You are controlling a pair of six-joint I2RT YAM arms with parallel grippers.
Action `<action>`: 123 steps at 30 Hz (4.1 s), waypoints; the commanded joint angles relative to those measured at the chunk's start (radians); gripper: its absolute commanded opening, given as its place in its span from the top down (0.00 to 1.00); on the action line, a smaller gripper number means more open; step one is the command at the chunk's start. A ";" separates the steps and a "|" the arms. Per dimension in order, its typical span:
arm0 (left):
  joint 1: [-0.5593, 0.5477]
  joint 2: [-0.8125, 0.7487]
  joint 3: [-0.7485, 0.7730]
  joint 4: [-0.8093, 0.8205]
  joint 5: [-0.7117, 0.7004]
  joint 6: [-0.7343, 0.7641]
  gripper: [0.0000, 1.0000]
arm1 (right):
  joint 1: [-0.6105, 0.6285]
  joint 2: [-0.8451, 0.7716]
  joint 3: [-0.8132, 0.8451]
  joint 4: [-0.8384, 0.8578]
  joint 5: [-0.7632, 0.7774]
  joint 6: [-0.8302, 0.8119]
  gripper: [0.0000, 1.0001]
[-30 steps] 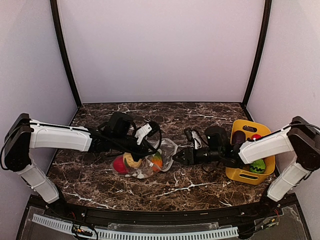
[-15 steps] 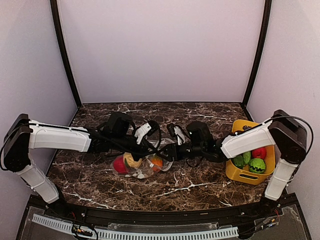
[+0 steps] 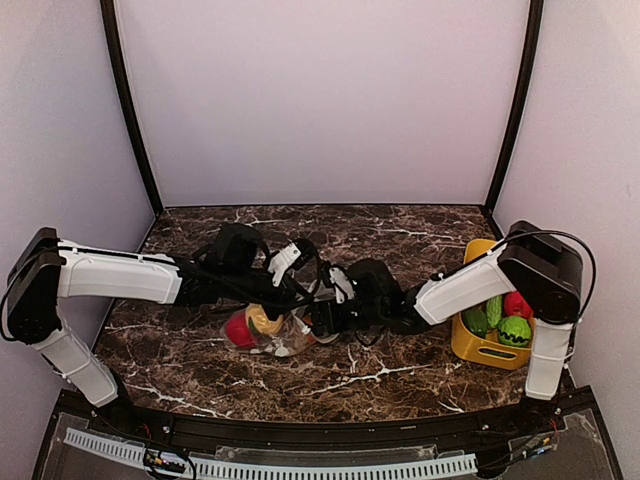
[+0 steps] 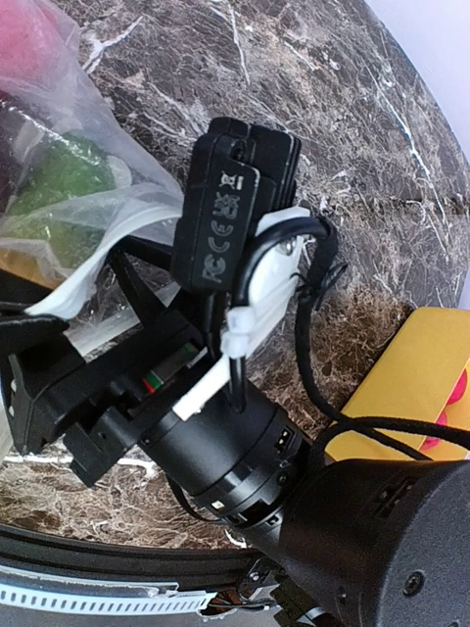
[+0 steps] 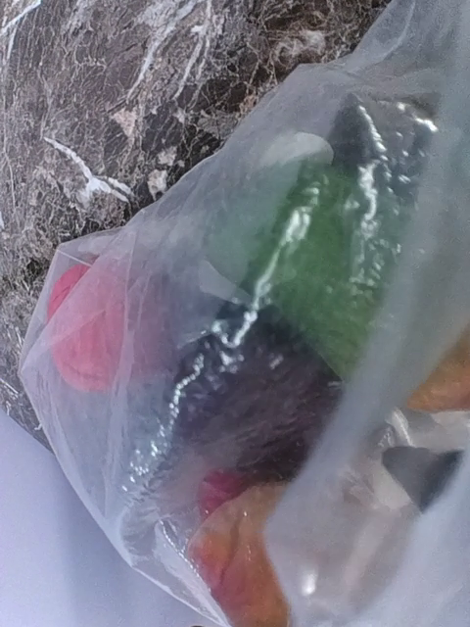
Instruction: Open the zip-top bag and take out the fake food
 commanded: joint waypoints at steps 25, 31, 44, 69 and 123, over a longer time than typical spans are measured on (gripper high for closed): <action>0.007 0.005 -0.048 0.024 -0.027 -0.013 0.99 | 0.052 -0.098 -0.022 -0.088 0.120 -0.034 0.57; 0.008 0.019 -0.023 -0.002 -0.053 -0.006 0.99 | 0.043 -0.163 -0.029 -0.215 0.117 -0.044 0.59; 0.010 0.064 0.005 0.003 -0.107 -0.013 0.99 | 0.024 -0.434 -0.171 -0.368 0.079 -0.030 0.64; 0.043 0.109 0.034 0.044 -0.031 -0.051 0.99 | -0.641 -0.993 -0.324 -0.680 0.160 -0.046 0.63; 0.054 -0.113 0.054 -0.164 0.102 0.046 0.99 | -0.340 -0.697 -0.363 -0.174 -0.199 -0.360 0.26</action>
